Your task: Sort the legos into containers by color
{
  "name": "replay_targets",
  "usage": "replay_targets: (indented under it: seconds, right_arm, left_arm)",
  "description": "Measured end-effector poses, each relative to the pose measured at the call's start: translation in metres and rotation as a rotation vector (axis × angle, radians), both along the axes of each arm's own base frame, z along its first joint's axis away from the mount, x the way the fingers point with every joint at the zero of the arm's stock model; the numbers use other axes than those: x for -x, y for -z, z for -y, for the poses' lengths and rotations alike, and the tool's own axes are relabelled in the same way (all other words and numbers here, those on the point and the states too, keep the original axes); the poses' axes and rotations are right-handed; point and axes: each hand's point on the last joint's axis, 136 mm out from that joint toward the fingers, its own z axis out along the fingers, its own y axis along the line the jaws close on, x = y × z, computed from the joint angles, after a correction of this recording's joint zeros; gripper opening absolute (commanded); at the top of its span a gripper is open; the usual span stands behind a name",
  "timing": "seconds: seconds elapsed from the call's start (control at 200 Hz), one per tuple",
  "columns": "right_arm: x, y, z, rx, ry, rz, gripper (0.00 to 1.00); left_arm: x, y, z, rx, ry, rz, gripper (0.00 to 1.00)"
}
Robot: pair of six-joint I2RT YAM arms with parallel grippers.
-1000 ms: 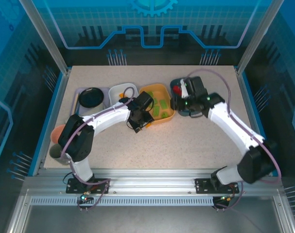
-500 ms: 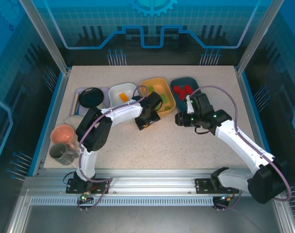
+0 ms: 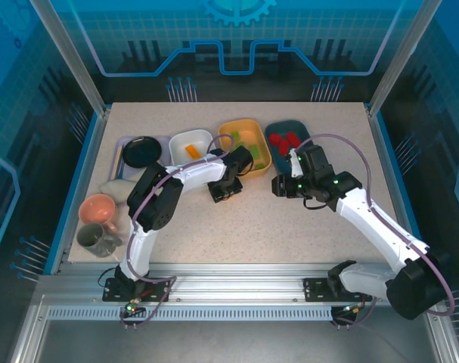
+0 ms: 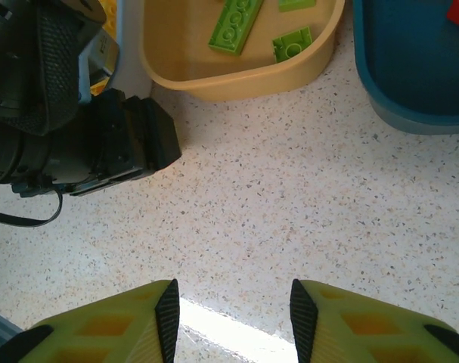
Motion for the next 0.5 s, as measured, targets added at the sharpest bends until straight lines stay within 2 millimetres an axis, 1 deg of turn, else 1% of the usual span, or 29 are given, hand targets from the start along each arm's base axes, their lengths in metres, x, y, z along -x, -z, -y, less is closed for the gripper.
replay_targets:
  seconds: [0.035, 0.09, 0.19, 0.28, 0.345, 0.375, 0.41, 0.445, 0.5]
  right_arm:
    - [0.0, -0.001, 0.0, -0.002, -0.001, 0.001, 0.45]
    - [0.001, -0.002, 0.0, -0.004, -0.001, 0.004, 0.45]
    - [0.002, -0.005, 0.001, -0.007, -0.002, 0.01, 0.45]
    - [0.005, -0.012, 0.002, -0.013, -0.002, 0.02, 0.45]
    - [0.006, -0.022, 0.0, -0.027, -0.008, 0.037, 0.47]
    - [0.006, -0.028, -0.001, -0.037, -0.012, 0.049, 0.49]
    - [0.006, -0.036, -0.002, -0.053, -0.018, 0.066, 0.52]
    - [0.007, -0.042, -0.004, -0.07, -0.026, 0.081, 0.55]
    - [0.008, -0.052, -0.009, -0.11, -0.045, 0.106, 0.58]
  left_arm:
    - [0.0, 0.0, -0.001, -0.003, 0.002, -0.001, 0.33]
    - [0.001, -0.001, 0.001, -0.005, 0.006, 0.003, 0.3]
    - [0.004, -0.003, 0.003, -0.006, 0.013, 0.013, 0.29]
    - [0.017, -0.012, 0.003, 0.002, 0.028, 0.013, 0.28]
    - [0.027, -0.028, 0.006, 0.028, 0.041, 0.025, 0.28]
    - [0.031, -0.039, 0.008, 0.044, 0.046, 0.036, 0.28]
    - [0.034, -0.055, 0.009, 0.066, 0.053, 0.055, 0.28]
    - [0.035, -0.074, 0.009, 0.095, 0.056, 0.086, 0.28]
    - [0.032, -0.101, 0.006, 0.137, 0.056, 0.136, 0.28]
